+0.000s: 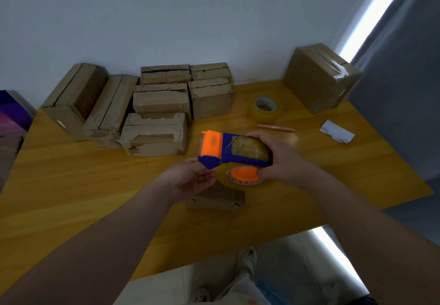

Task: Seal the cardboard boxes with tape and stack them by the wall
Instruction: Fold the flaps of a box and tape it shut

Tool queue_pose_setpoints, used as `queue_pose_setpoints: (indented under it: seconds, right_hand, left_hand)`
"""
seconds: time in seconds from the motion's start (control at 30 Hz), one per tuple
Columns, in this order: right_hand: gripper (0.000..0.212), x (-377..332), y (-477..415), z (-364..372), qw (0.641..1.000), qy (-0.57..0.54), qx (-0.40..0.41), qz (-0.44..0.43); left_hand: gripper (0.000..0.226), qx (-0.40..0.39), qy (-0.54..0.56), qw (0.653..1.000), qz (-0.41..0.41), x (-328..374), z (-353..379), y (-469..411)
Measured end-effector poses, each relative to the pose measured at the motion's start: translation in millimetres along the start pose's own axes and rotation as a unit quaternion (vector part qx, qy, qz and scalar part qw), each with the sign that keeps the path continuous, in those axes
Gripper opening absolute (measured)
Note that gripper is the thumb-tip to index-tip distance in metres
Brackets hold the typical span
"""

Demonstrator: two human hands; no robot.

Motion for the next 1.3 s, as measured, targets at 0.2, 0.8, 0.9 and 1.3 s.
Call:
queue_pose_setpoints:
  seconds: [0.2,0.8,0.9,1.3]
  right_hand:
    - [0.074,7,2,-4,0.999,-0.019,0.008,0.024]
    - [0.078,13,-10,-6,0.998,0.044,-0.012,0.036]
    - [0.080,12,-10,-6,0.998,0.052,-0.029,0.039]
    - [0.086,-34,-21,-3,0.968,0.221,-0.115,-0.041]
  left_hand:
    - [0.026,-0.025,0.023,0.999,0.030,8,1,6]
    - [0.021,0.321,-0.348,0.802,0.365,51,0,70]
    - [0.027,0.332,-0.313,0.809,0.371,49,-1,75]
    - [0.011,0.252,-0.155,0.945,0.138,61,-32,48]
Point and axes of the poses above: each hand's wrist, its own y-axis away from the middle knuckle, its own z-axis out of the palm, x = y × z, the point moved 9 cm from there along -y, towards the middle knuckle, and after that the axes turned 12 degrees about -z, right-handed, at the moved point
